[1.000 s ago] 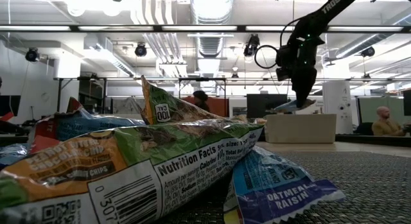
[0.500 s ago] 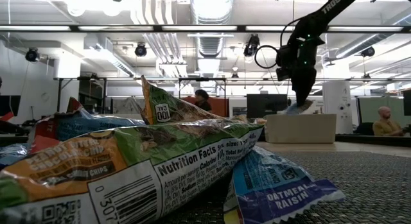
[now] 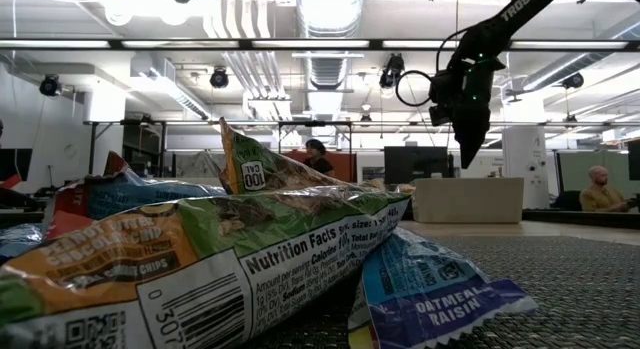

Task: Pick and place Granola Bars by type
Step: Put the red granola bar into the white bin

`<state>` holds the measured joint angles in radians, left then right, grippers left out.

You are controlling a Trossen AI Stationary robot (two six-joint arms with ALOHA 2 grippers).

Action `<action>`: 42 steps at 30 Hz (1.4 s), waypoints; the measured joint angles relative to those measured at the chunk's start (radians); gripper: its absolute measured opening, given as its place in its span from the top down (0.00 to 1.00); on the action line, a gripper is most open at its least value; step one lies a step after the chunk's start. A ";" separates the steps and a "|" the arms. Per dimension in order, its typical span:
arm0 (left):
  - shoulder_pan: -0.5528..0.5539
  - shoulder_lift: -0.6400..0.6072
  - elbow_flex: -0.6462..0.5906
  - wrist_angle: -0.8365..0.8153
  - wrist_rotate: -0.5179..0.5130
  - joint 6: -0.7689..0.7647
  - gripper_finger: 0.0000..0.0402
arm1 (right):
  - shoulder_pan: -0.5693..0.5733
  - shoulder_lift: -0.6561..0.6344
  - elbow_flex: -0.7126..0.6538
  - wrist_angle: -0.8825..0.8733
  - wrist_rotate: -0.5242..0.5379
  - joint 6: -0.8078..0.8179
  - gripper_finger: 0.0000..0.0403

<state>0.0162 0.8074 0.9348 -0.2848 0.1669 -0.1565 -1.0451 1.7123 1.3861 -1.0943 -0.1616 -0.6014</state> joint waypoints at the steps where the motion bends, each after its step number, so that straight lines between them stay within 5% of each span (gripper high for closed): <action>1: 0.000 0.000 0.000 0.000 0.000 0.000 1.00 | 0.000 0.000 0.000 -0.001 0.000 0.000 0.66; 17: 0.000 0.000 0.000 0.000 0.000 -0.001 1.00 | 0.075 -0.044 0.000 -0.016 -0.005 -0.004 0.97; 31: 0.000 0.000 0.000 0.000 0.000 0.002 1.00 | 0.151 -0.252 0.000 -0.005 -0.137 0.096 0.98; 42: 0.000 0.000 0.000 0.000 0.000 0.000 1.00 | 0.340 -0.437 0.000 0.038 -0.165 0.279 0.98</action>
<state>0.0162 0.8074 0.9346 -0.2848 0.1669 -0.1562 -0.7050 1.2751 1.3865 -1.0565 -0.3267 -0.3222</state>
